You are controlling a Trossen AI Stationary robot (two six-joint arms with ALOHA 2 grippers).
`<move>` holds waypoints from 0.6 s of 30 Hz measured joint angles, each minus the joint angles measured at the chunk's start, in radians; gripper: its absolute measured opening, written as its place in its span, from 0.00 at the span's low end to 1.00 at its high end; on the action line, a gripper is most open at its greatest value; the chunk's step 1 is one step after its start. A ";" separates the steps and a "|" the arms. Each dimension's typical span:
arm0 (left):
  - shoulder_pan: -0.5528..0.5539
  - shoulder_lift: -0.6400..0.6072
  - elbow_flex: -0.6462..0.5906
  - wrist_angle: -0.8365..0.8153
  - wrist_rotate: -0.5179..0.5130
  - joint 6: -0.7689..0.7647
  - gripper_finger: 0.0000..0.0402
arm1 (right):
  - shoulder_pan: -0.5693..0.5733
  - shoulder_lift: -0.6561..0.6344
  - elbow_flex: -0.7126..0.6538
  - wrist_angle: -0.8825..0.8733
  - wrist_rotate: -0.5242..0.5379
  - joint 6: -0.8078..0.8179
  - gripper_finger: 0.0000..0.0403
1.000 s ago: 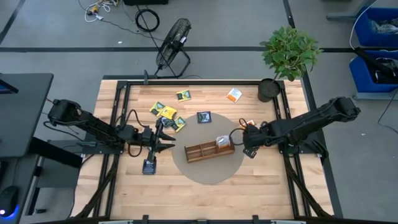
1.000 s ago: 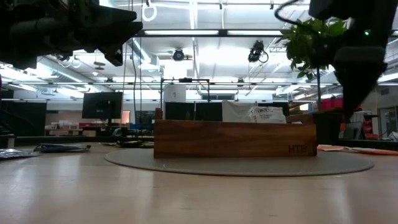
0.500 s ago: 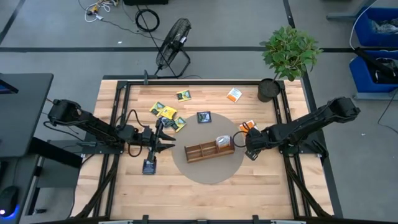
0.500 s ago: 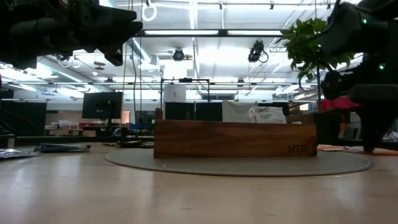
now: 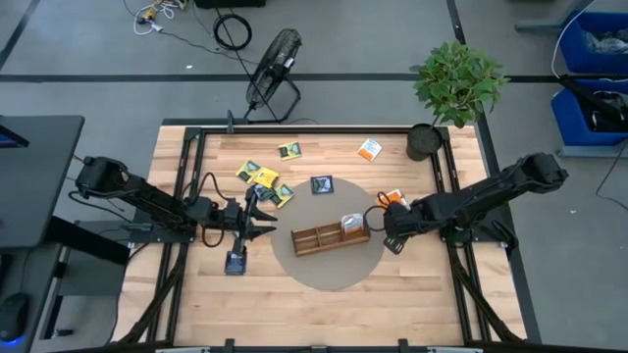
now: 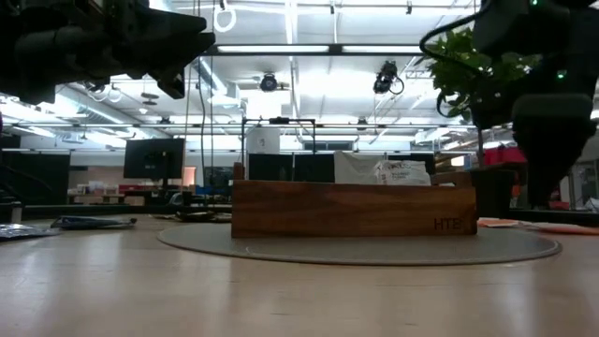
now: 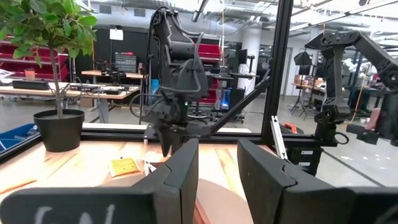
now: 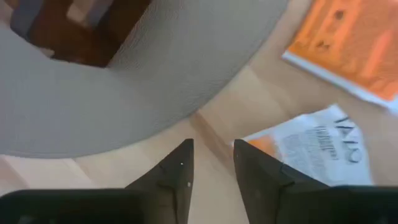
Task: Pick & Place Tea
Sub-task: Put the orange tea bag into the right section of the wooden organizer
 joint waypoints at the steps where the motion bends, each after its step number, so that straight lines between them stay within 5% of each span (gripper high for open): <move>1: 0.000 0.000 0.000 0.000 0.000 -0.001 0.29 | 0.000 0.000 0.006 -0.023 0.006 0.006 0.30; 18: 0.000 0.000 0.000 -0.012 0.000 -0.004 0.29 | -0.002 0.075 -0.114 0.065 0.016 0.042 0.30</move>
